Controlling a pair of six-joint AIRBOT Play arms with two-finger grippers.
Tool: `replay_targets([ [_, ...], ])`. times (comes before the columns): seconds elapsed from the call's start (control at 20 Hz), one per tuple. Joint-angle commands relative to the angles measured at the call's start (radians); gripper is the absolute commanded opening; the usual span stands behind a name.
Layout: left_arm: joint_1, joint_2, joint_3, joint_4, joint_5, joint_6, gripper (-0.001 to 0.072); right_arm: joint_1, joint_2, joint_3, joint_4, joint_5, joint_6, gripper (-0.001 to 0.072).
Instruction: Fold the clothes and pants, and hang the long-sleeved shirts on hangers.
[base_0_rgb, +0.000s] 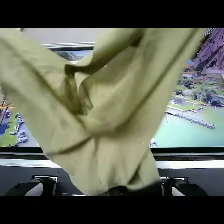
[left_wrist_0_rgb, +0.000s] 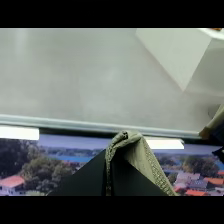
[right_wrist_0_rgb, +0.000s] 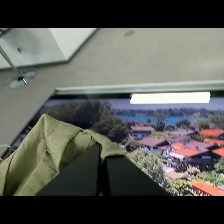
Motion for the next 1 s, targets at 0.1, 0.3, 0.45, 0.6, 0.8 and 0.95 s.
replay_targets([
  [0.1,-0.042,-0.472,0.002,-0.130,0.213,0.145,0.0024,0.003,-0.396,0.001,-0.061,-0.009,0.006,0.0033],
  [0.3,-0.099,-0.730,0.002,-0.144,0.244,0.132,0.0023,0.003,-0.661,0.001,0.028,-0.123,0.028,0.0034],
  [0.45,-0.131,-0.825,0.002,-0.144,0.142,0.047,0.0024,0.003,-0.802,0.001,0.120,-0.145,0.040,0.0034],
  [0.6,-0.144,-0.851,0.002,-0.144,0.038,-0.003,0.0034,0.003,-0.848,0.000,0.145,-0.073,0.039,0.0100],
  [0.8,-0.108,-0.789,0.018,-0.144,-0.043,-0.145,0.0683,-0.024,-0.771,0.000,0.134,0.078,-0.018,0.0436],
  [0.95,-0.036,-0.678,0.023,-0.123,-0.179,-0.143,0.0683,-0.109,-0.648,-0.007,0.061,0.283,-0.111,0.0503],
])
